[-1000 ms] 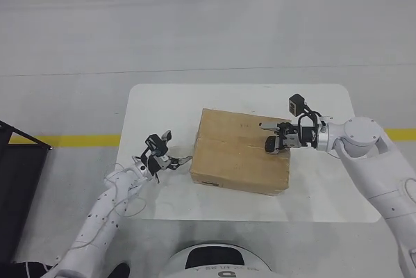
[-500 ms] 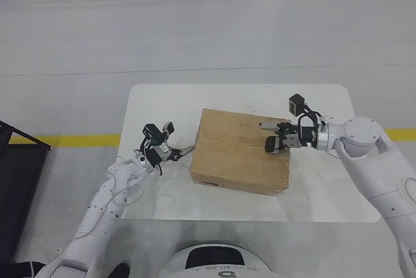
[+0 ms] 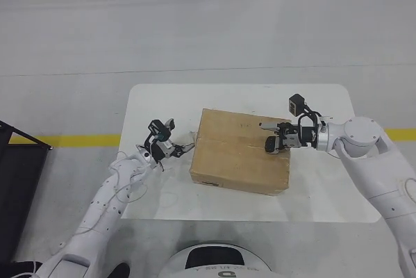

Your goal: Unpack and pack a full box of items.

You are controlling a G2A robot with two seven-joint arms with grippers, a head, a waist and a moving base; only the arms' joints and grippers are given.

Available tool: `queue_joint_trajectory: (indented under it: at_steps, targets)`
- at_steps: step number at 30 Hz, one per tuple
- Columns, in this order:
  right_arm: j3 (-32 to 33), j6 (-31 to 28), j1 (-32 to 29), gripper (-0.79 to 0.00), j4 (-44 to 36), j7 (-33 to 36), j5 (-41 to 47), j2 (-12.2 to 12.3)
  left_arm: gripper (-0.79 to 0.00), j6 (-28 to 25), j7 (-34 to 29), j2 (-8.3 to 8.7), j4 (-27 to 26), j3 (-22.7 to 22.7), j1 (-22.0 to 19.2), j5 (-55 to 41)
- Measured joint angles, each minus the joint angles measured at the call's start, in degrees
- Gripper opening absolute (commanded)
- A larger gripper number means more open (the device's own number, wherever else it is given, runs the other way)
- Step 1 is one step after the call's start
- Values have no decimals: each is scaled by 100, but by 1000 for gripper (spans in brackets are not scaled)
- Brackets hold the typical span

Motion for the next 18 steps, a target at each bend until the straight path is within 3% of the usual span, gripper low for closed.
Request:
queue_joint_trajectory:
  at_steps: [5, 10, 18]
  targets:
    - [0, 0, 0, 0, 0, 0, 0, 0, 0, 328, -211, -36, 95, 194, -113, 229]
    - [0, 0, 0, 0, 0, 0, 0, 0, 0, 331, -63, -46, 90, 269, -156, 224]
    - [0, 0, 0, 0, 0, 0, 0, 0, 0, 252, 248, 23, -3, 37, -183, 57]
